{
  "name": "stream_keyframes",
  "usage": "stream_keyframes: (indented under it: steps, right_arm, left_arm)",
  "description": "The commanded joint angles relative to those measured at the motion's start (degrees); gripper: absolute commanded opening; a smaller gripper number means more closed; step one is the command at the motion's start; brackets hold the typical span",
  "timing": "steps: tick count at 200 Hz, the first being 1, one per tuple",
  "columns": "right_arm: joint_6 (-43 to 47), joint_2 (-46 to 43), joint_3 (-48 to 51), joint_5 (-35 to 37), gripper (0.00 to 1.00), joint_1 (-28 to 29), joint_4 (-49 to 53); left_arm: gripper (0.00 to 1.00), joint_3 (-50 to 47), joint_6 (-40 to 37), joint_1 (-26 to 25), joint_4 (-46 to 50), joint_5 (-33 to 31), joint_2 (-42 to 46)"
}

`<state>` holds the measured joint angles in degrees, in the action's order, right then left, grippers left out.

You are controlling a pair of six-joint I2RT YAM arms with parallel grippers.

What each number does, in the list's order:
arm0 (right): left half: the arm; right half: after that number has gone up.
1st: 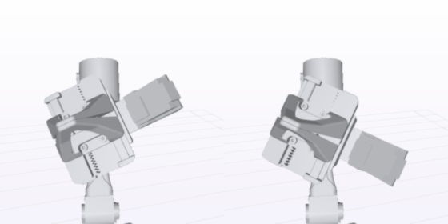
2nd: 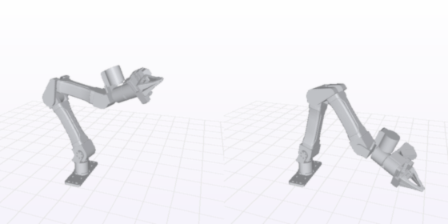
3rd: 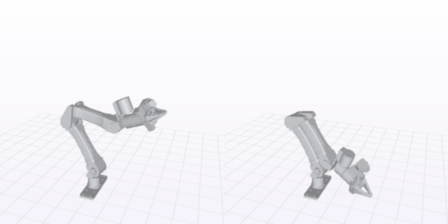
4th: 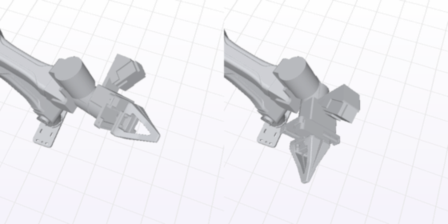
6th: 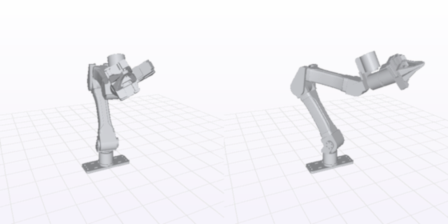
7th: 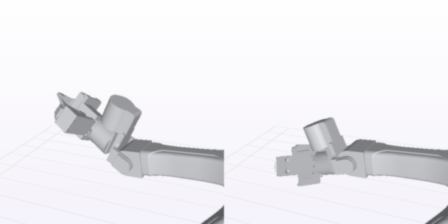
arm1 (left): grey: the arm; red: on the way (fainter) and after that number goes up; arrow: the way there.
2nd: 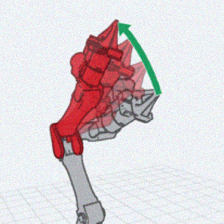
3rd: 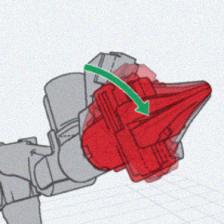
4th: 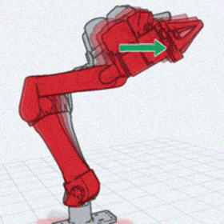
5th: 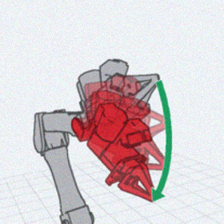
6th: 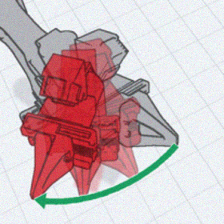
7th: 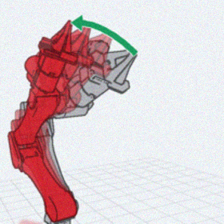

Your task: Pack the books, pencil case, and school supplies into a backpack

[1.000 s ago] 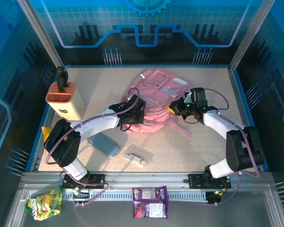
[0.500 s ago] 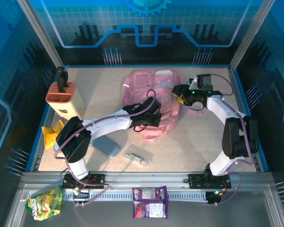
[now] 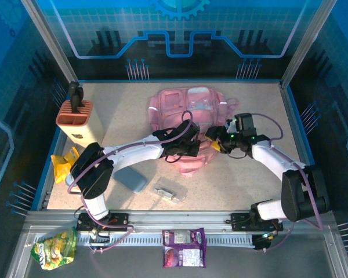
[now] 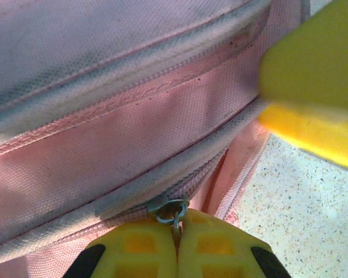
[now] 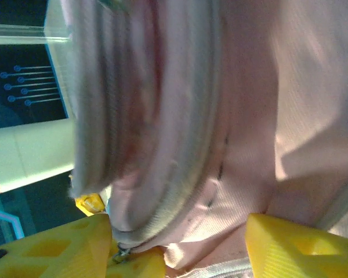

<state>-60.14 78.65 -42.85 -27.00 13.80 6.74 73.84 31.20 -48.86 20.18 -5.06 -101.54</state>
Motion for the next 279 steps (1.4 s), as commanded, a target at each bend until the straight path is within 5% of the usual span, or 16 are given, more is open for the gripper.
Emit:
stream_keyframes:
  steps: [1,52,86,116,159,188,239,279]
  right_arm:
    - [-6.04,-0.64,1.28,4.42,0.58,2.43,-5.58]
    - [-4.07,3.53,-1.93,5.88,0.21,3.34,-7.8]
    - [1.46,3.99,-4.47,4.73,0.0,0.1,-4.43]
    - [6.09,5.57,-7.17,-0.29,0.0,-4.62,-0.98]
    - [11.03,9.97,-14.36,-4.32,0.0,-10.67,3.87]
    - [10.95,11.87,-17.42,-4.7,0.0,-11.97,4.25]
    - [12.69,8.46,-15.49,-6.65,0.48,-9.73,9.18]
    - [10.5,-1.18,-7.96,-2.7,0.64,-7.49,13.06]
  left_arm:
    - [0.0,2.15,0.44,0.16,-1.42,1.07,0.5]
    - [0.0,3.27,-2.25,0.08,0.65,4.27,-0.21]
    - [0.0,1.97,-5.17,0.21,7.32,-2.07,1.69]
    - [0.0,-3.69,-6.4,2.52,9.08,-5.42,5.46]
    - [0.0,-12.77,-6.46,10.92,6.69,-1.54,9.98]
    - [0.0,-12.59,-6.0,11.67,5.39,1.41,10.05]
    - [0.0,-4.79,-3.6,5.18,1.44,2.15,4.84]
    - [0.0,0.91,-1.01,0.4,-1.65,3.11,0.45]
